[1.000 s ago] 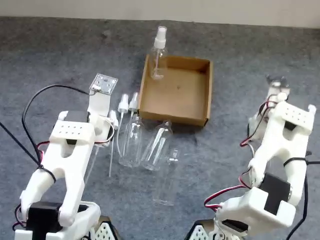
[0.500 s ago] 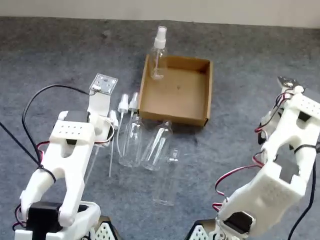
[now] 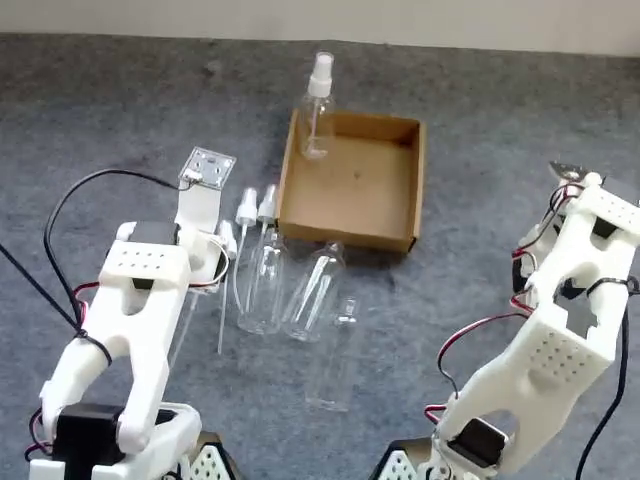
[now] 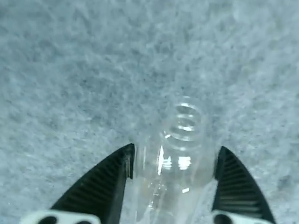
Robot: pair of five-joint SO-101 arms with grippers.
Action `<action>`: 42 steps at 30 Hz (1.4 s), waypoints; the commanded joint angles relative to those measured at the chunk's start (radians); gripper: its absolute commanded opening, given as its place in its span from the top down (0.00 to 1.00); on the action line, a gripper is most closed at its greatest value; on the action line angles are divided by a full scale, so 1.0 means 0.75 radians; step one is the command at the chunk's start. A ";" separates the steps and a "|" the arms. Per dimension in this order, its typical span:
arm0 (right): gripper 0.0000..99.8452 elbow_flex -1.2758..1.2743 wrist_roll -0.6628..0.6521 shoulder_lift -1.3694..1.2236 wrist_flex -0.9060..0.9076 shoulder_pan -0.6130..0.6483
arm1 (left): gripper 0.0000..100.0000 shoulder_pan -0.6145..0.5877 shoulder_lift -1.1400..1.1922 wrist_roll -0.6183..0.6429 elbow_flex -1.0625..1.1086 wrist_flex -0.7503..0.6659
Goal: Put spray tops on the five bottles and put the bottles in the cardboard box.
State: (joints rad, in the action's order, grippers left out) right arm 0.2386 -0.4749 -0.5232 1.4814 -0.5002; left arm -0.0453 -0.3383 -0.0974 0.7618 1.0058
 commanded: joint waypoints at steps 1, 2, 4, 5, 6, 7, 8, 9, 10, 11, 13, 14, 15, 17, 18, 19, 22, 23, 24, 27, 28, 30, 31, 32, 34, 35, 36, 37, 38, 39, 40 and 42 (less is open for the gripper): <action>0.84 0.075 -0.006 0.030 0.015 0.013 | 1.00 0.024 -0.050 0.006 0.001 -0.020; 0.86 0.075 -0.006 0.030 0.015 0.013 | 1.00 0.024 -0.050 0.006 0.001 -0.020; 0.90 0.075 -0.006 0.030 0.015 0.013 | 1.00 0.024 -0.050 0.006 0.001 -0.020; 0.92 0.075 -0.006 0.030 0.015 0.013 | 1.00 0.024 -0.050 0.006 0.001 -0.020; 0.94 0.075 -0.004 0.032 0.015 0.013 | 1.00 0.021 -0.050 0.006 0.001 -0.020; 0.95 0.077 -0.004 0.034 0.015 0.013 | 1.00 0.021 -0.050 0.006 0.001 -0.020; 0.97 0.081 -0.004 0.048 0.015 0.015 | 1.00 0.019 -0.050 0.008 -0.001 -0.020; 0.98 0.095 -0.002 0.075 0.017 0.019 | 1.00 0.017 -0.056 0.010 -0.005 -0.020; 0.98 0.111 0.006 0.111 0.024 0.028 | 1.00 0.015 -0.060 0.012 -0.011 -0.020; 0.99 0.128 0.033 0.159 0.044 0.038 | 1.00 0.015 -0.064 0.012 -0.015 -0.020; 1.00 0.171 0.088 0.279 0.091 0.079 | 1.00 0.015 -0.081 0.016 -0.058 -0.012; 1.00 0.189 0.113 0.351 0.111 0.107 | 1.00 0.015 -0.097 0.016 -0.081 -0.012; 1.00 0.195 0.133 0.429 0.124 0.142 | 1.00 0.015 -0.118 0.018 -0.107 -0.012; 1.00 0.187 0.186 0.596 0.124 0.240 | 1.00 0.015 -0.185 0.061 -0.163 -0.010; 1.00 0.150 0.211 0.674 0.120 0.298 | 1.00 0.013 -0.226 0.100 -0.193 -0.010; 1.00 0.089 0.231 0.762 0.099 0.351 | 1.00 0.013 -0.275 0.129 -0.216 -0.006; 1.00 -0.150 0.291 1.018 -0.030 0.527 | 1.00 0.015 -0.441 0.143 -0.294 0.057; 1.00 -0.247 0.311 1.104 -0.085 0.592 | 1.00 0.015 -0.492 0.147 -0.326 0.078; 1.00 -0.349 0.327 1.188 -0.142 0.658 | 1.00 0.015 -0.535 0.149 -0.363 0.092; 1.00 -0.645 0.378 1.409 -0.328 0.887 | 1.00 0.015 -0.666 0.182 -0.449 0.094; 1.00 -0.735 0.393 1.472 -0.388 0.958 | 1.00 0.015 -0.703 0.225 -0.476 0.094; 1.00 -0.889 0.409 1.580 -0.498 1.114 | 1.00 0.015 -0.768 0.303 -0.545 0.090; 1.00 -0.956 0.409 1.629 -0.547 1.188 | 1.00 0.015 -0.797 0.331 -0.582 0.082; 1.00 -1.020 0.407 1.666 -0.590 1.255 | 1.00 0.015 -0.821 0.354 -0.615 0.072; 1.00 -1.112 0.407 1.720 -0.652 1.376 | 1.00 0.015 -0.858 0.393 -0.672 0.037; 1.00 -1.141 0.403 1.736 -0.678 1.429 | 1.00 0.015 -0.870 0.417 -0.697 0.025; 1.00 -1.165 0.403 1.748 -0.709 1.482 | 1.00 0.015 -0.881 0.448 -0.715 0.014; 1.00 -1.181 0.399 1.760 -0.746 1.527 | 1.00 0.015 -0.893 0.479 -0.727 0.006; 1.00 -1.198 0.399 1.771 -0.793 1.566 | 1.00 0.015 -0.901 0.516 -0.740 0.006; 1.00 -1.214 0.397 1.781 -0.844 1.601 | 1.00 0.015 -0.909 0.554 -0.746 0.006; 1.00 -1.245 0.397 1.785 -0.889 1.627 | 1.00 0.015 -0.918 0.595 -0.746 0.004; 1.00 -1.329 0.376 1.801 -0.979 1.666 | 1.00 0.015 -0.938 0.661 -0.735 0.004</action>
State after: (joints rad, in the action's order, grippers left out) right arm -0.7158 -0.1757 0.7841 0.8477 0.7012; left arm -0.0453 -1.0211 0.3276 0.2493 1.0319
